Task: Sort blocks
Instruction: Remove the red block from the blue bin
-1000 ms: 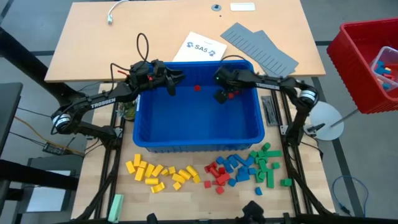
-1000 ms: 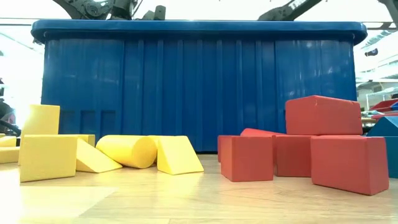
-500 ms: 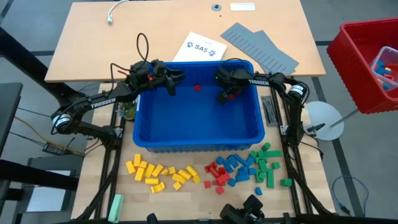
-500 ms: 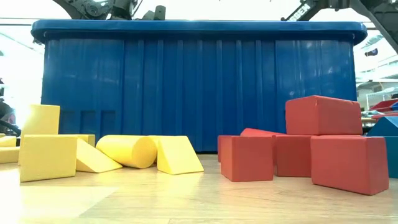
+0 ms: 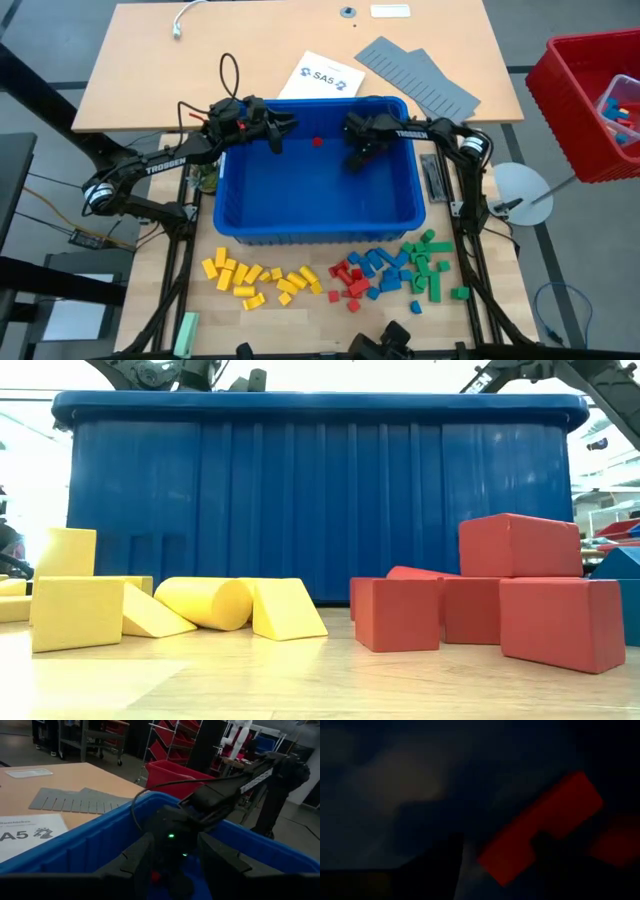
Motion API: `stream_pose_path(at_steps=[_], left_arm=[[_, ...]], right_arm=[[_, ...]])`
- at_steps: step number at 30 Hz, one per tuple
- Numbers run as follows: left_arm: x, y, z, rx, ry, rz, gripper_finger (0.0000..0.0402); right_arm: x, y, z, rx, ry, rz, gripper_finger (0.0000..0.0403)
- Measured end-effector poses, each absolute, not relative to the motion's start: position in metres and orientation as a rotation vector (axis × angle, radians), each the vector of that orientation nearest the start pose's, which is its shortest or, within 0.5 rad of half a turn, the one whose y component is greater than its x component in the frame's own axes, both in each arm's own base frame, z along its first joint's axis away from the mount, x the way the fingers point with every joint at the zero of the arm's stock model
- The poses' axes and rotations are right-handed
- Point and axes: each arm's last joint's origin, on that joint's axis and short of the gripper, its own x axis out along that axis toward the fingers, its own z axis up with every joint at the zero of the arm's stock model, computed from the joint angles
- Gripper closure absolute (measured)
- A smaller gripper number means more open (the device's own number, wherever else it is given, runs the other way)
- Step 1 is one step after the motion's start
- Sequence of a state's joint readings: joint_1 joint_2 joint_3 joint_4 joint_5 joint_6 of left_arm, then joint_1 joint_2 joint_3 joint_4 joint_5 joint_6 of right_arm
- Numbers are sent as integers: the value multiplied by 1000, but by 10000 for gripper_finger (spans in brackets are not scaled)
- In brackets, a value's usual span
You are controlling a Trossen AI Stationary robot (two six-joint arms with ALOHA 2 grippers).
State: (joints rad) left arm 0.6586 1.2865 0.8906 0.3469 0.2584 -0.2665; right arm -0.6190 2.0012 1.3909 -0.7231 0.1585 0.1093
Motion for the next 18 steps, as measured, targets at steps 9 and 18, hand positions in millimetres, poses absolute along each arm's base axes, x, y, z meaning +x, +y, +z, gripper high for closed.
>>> stream_pose_path(at_steps=[9, 18], left_arm=[[234, 172, 313, -285, -9, 404, 238], [234, 172, 313, -285, -9, 404, 238]], right_arm=[[332, -204, 177, 468, 1165, -462, 179], [332, -201, 180, 486, 1149, -701, 191]])
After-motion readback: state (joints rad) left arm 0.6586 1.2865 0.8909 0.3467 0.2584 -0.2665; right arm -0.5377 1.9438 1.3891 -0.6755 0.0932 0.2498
